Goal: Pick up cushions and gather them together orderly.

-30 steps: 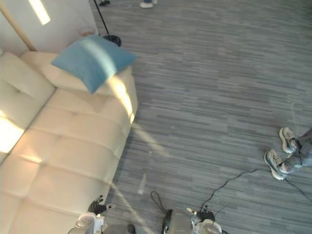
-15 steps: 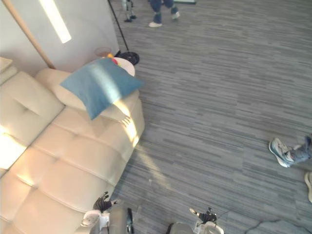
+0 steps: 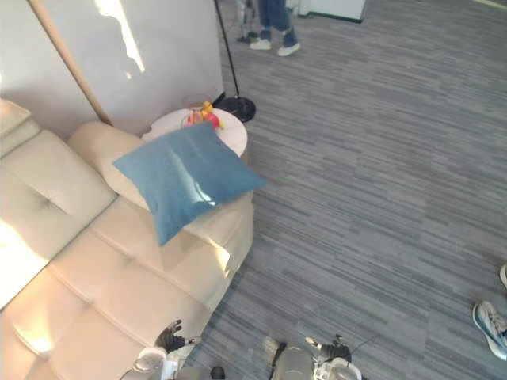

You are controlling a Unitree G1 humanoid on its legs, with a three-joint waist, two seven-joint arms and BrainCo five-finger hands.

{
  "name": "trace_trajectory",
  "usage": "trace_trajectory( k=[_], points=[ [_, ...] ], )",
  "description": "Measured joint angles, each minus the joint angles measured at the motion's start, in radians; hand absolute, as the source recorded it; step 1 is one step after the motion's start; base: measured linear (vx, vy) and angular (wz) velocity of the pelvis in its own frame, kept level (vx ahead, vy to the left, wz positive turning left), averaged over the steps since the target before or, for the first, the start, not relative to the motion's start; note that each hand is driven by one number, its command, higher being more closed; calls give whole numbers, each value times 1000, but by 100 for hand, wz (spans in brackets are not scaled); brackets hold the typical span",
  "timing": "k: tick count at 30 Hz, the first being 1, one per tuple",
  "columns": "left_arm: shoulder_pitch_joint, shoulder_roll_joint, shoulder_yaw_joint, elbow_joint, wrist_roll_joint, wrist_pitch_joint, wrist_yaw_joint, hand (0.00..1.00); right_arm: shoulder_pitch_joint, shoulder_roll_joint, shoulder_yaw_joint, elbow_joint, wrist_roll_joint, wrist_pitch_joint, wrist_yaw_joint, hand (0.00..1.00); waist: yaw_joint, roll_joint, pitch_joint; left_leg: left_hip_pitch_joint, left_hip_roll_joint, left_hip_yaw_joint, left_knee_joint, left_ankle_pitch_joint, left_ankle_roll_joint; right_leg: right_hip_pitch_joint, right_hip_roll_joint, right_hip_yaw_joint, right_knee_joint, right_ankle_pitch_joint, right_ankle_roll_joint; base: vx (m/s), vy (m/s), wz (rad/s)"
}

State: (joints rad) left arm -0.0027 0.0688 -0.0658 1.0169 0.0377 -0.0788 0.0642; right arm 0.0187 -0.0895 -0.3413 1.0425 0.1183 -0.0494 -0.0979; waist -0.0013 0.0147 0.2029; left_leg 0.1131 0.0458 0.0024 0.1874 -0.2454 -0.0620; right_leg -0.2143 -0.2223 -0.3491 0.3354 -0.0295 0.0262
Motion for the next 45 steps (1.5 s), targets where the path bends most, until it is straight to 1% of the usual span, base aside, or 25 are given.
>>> trace_trajectory(
  k=[2, 4, 6, 8, 9, 10, 11, 13, 14, 16, 19, 21, 23, 24, 25, 26, 29, 30, 32, 33, 34, 35, 38, 41, 45],
  points=[
    [9, -10, -2, -2, 0, -3, -2, 0, -18, -9, -1, -4, 0, -2, 0, 0, 7, 23, -4, 2, 44, 0, -4, 7, -15, 1, 39, -9, 26, -40, -13, 258, -300, 9],
    [7, -10, -2, -1, 0, -3, -3, 0, -24, -12, 0, -5, 0, -4, 0, 0, 5, 24, -4, 30, 68, -4, -17, 11, -28, 4, 58, -17, 69, -102, -28, 209, -263, 6],
    [7, -10, 4, -1, 0, -3, -3, 0, -18, -13, 1, -2, 0, -4, 2, 0, 7, 36, -11, 21, 106, -25, 50, -19, -66, 28, 92, -35, 77, -161, -31, 209, -242, 17],
    [8, -12, 23, 1, 0, -3, -5, 0, -10, -4, 10, -4, 1, -4, 2, 0, 8, 30, -9, -116, 121, -71, 331, -13, -83, 81, 111, -62, 41, -174, -38, 135, -149, 37],
    [4, -17, 34, -17, 0, -4, -7, 0, 4, -6, 15, -5, 1, -5, 1, 0, 8, 39, -8, -203, 142, -77, 506, 30, -89, 117, 131, -82, 13, -176, -41, 113, -118, 36],
    [4, -16, 38, -31, -1, -4, -7, 0, 10, -6, 26, -4, 3, -4, 0, 0, 14, 43, -5, -240, 159, -65, 600, 65, -80, 146, 144, -89, -5, -178, -46, 227, -124, 24],
    [6, -17, 37, -34, -1, -4, -7, 0, 14, 0, 30, -5, 3, -3, -1, 0, 30, 50, -5, -286, 177, -27, 694, 57, -63, 188, 159, -100, -39, -176, -56, 220, -56, 10],
    [6, -17, 25, -34, -1, -3, -8, 0, 7, -1, 28, -6, 6, -3, -1, 0, 31, 49, -6, -316, 158, 54, 648, 0, -36, 226, 145, -112, -65, -162, -61, 230, 4, 13],
    [2, -18, 13, -34, 0, -3, -7, 0, 1, 0, 27, -7, 8, -4, -1, 0, 33, 47, -4, -325, 130, 128, 519, -5, -23, 241, 125, -122, -67, -162, -52, 200, 46, 24],
    [0, -25, -5, -33, 0, -3, -8, 0, 3, -10, 23, -8, 9, -4, -1, 0, 33, 65, -14, -332, 114, 235, 296, 76, 16, 251, 126, -139, -62, -177, -23, 218, 63, 46],
    [-8, -13, -11, -30, 0, -3, -7, 0, -11, 12, 21, -6, 10, -3, 0, 0, 52, 29, -27, -284, 58, 272, 146, 108, 50, 252, 114, -84, -124, -161, 15, 211, 72, 37],
    [-6, -8, -11, -23, -1, -3, -8, 0, -30, -3, 21, -6, 4, -4, 0, 0, 55, 25, -30, -271, 30, 266, 130, 105, 63, 260, 92, -72, -119, -164, 33, 184, 64, 14],
    [-2, -9, -9, -12, -1, -3, -8, 0, -27, -14, 21, -1, -1, -3, 0, 0, 52, 19, -24, -213, -4, 255, 92, 60, 81, 245, 36, -45, 42, -199, 87, 160, 106, 24],
    [2, -4, -12, -7, -1, -3, -8, 0, -26, -16, 22, -5, -2, -2, 2, 0, 46, 20, -25, -162, -27, 237, 68, 54, 78, 185, -18, -6, 252, -195, 99, 195, 78, 51],
    [8, 3, -14, -5, -1, -2, -8, 0, -13, -10, 22, -3, -2, -2, 5, 0, 30, 13, -24, -120, -42, 217, 61, 49, 88, 139, -52, 29, 391, -202, 103, 176, 29, 66],
    [17, 6, -20, -5, -1, -2, -8, 0, -2, -6, 27, -3, -2, -1, 9, 0, 18, 11, -27, -111, -44, 204, 62, 42, 90, 122, -59, 41, 425, -224, 87, 188, -22, 69],
    [32, 24, -20, -5, -1, -1, -5, 0, -2, -4, 30, -3, -2, -2, 12, 0, 13, -1, -52, -111, -38, 148, 64, 40, 78, 39, -30, 75, 306, -250, 70, 200, -81, 54],
    [28, 22, -20, -5, -1, 0, -5, 0, -4, -5, 30, -3, -1, -2, 12, 0, 7, 1, -50, -112, -25, 119, 66, 40, 71, 22, 8, 135, 241, -247, 69, 294, -200, 73],
    [25, 15, -20, -5, -1, -1, -3, 0, 5, -3, 30, -2, -1, -2, 12, 0, 1, 13, -43, -111, -1, 64, 77, 31, 42, 11, 92, 281, 99, -198, 78, 228, -209, 80],
    [23, 20, -20, -6, 0, -2, -3, 0, 10, 3, 29, -1, 0, -2, 12, 0, -1, -11, -48, -110, -15, 40, 81, 22, 21, 24, 98, 348, 5, -123, 78, 165, -203, 67],
    [14, 24, -20, 1, 0, -1, -2, 0, 21, 0, 28, 1, 0, -1, 13, 0, -3, -15, -40, -108, -20, 21, 92, 12, 5, 30, 95, 349, 2, -82, 58, 264, -329, 61],
    [13, 10, -19, 4, 0, -3, 0, 0, 20, -5, 20, 2, 1, -2, 12, 0, 1, 15, -46, -108, 11, -1, 97, 13, -10, 43, 110, 315, 5, -86, 51, 221, -284, 46],
    [14, -25, -8, 9, 0, -3, 0, 0, 19, -22, -8, -2, 3, -2, 13, 0, 0, 48, -60, -96, 54, -48, 53, 22, -45, 78, 148, 246, -29, -102, 26, 179, -226, 45],
    [14, -23, -7, 7, -2, -4, 0, 0, 22, -17, -10, -3, 11, -2, 12, 0, 1, 39, -64, -77, 76, -84, 1, 45, -67, 116, 163, 195, -57, -110, 12, 85, -157, 47],
    [21, -11, 3, 7, -14, -3, 4, 0, 23, -17, -13, -7, 25, -12, 10, 0, 6, 22, -76, -78, 70, -106, -35, 71, -67, 131, 156, 166, -81, -109, 7, 20, -30, 27]
  ],
)
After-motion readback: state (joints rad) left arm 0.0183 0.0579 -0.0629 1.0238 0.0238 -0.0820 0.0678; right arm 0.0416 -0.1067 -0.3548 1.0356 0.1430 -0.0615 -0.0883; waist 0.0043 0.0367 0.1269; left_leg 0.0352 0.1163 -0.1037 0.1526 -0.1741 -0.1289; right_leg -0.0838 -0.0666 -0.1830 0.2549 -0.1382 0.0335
